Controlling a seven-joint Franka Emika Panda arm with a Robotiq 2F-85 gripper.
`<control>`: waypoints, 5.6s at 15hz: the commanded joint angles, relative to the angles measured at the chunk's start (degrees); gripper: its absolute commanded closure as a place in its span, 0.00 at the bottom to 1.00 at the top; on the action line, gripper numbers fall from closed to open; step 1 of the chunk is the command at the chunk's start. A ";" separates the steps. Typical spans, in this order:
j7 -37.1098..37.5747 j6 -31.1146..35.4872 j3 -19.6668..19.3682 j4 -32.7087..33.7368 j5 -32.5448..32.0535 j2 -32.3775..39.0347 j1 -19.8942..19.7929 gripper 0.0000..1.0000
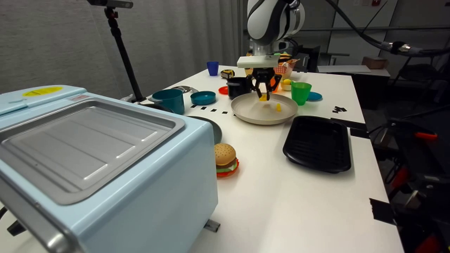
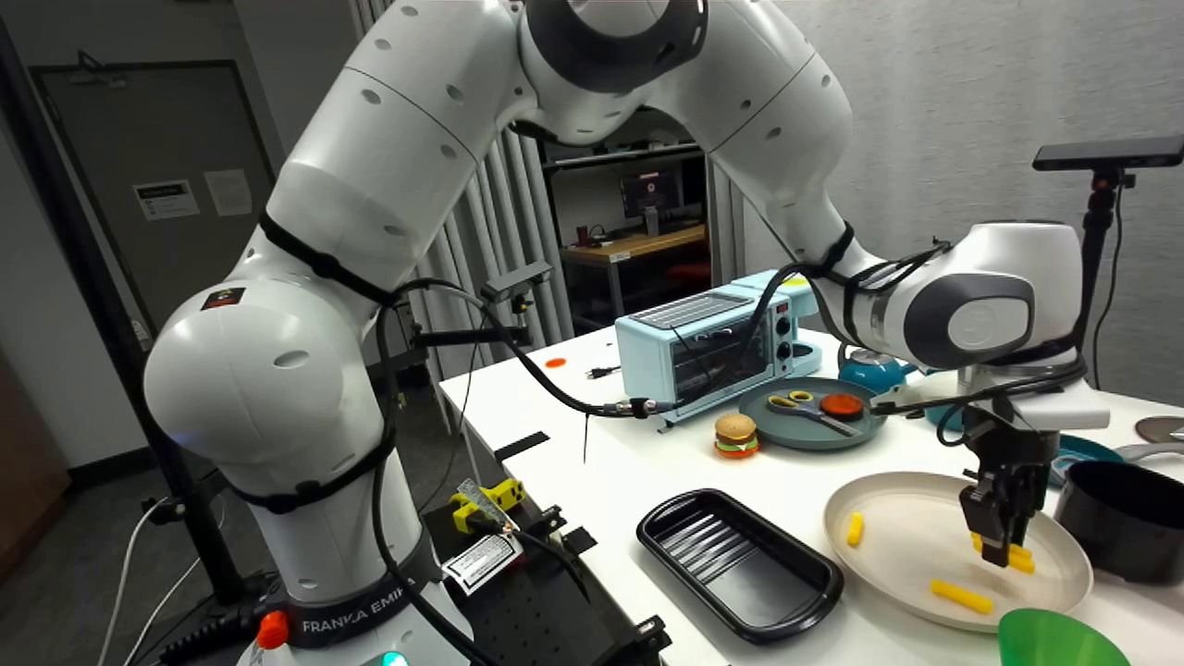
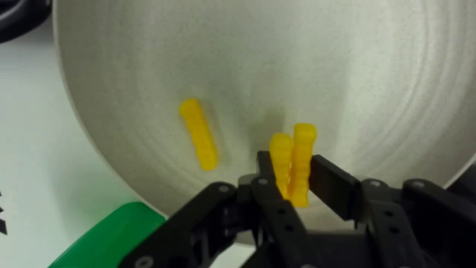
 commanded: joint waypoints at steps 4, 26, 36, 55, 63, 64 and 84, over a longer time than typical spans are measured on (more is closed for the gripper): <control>0.59 3.64 -2.72 -11.69 -2.28 -10.38 0.95 0.92; 0.53 3.50 -7.64 -19.28 -3.34 -17.25 -4.10 0.92; -9.18 1.19 -2.23 -18.45 -1.38 -18.38 -6.59 0.00; -54.94 -6.87 9.73 -14.31 -1.02 -12.43 -4.89 0.00; -63.20 -19.03 8.92 -5.80 -13.31 -5.92 -1.97 0.00; -63.71 -19.93 8.70 -4.69 -15.41 -5.02 -1.50 0.00; -73.43 -13.24 12.90 -2.26 -25.56 -2.46 0.28 0.00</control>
